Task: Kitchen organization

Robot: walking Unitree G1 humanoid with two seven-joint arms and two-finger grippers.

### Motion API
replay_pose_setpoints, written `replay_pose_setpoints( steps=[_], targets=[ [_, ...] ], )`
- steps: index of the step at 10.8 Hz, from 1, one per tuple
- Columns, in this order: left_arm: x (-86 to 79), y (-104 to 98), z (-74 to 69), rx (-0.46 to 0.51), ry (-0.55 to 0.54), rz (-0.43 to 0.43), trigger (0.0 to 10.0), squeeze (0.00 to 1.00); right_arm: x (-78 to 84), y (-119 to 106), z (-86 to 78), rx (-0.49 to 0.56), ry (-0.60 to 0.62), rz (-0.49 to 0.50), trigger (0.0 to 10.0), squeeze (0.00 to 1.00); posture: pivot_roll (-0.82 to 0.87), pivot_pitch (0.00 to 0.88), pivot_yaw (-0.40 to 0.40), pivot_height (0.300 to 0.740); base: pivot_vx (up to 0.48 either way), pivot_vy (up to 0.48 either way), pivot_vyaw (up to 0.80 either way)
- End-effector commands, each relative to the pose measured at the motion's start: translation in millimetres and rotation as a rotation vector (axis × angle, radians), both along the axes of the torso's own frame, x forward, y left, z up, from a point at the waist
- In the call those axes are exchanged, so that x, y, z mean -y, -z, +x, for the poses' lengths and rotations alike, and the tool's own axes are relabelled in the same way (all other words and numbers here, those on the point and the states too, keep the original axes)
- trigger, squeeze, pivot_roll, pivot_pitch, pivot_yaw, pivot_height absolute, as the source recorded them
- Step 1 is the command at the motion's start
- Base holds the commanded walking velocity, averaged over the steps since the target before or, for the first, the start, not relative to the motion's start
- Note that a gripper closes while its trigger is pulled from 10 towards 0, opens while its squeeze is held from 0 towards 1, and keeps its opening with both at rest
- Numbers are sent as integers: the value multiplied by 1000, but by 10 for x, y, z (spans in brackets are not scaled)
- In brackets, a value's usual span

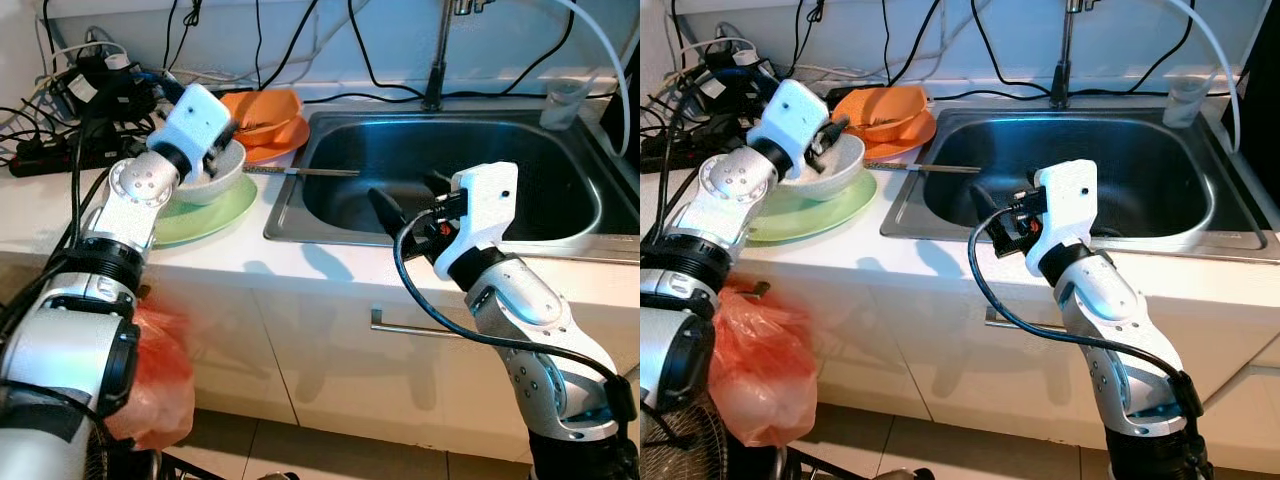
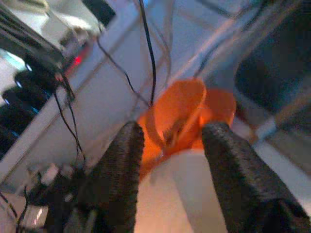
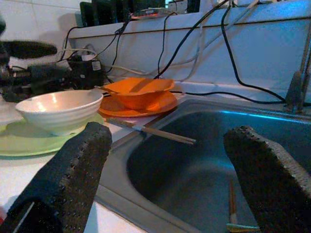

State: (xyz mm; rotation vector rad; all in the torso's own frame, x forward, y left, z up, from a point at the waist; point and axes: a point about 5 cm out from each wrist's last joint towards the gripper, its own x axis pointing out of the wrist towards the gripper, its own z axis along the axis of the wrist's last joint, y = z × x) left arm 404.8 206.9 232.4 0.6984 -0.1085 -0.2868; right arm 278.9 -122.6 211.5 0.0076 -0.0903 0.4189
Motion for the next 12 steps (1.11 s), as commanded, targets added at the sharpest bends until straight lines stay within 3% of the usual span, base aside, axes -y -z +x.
replay_pose_setpoints(
  steps=[1, 3, 7, 9, 10, 12],
  targets=[
    [-77, -6, 2, -60, 8, 39, 10000, 1000, -43, -24, -39, 12, -19, 6, 10000, 0, -123, 0, 164, 740, 0, 0, 0],
    [-115, 113, -20, -134, 20, 68, 10000, 1000, -74, -7, -75, 2, -48, 10, 10000, 0, -126, 0, 166, 740, 0, 0, 0],
    [-257, 234, -54, -194, -39, 104, 10000, 1000, -90, 7, -112, -7, -62, 13, 10000, 0, -132, 0, 168, 740, 0, 0, 0],
    [-342, 328, -81, -227, -87, 217, 10000, 1000, -92, 7, -125, -9, -67, 12, 10000, 0, -132, 0, 165, 740, 0, 0, 0],
    [-362, 360, -92, -242, -92, 236, 10000, 0, -95, 6, -128, -10, -69, 11, 10000, 0, -133, 0, 163, 740, 0, 0, 0],
    [-374, 435, -111, -270, -97, 258, 10000, 0, -99, 3, -141, -11, -72, 12, 10000, 0, -137, 0, 164, 740, 0, 0, 0]
  ],
)
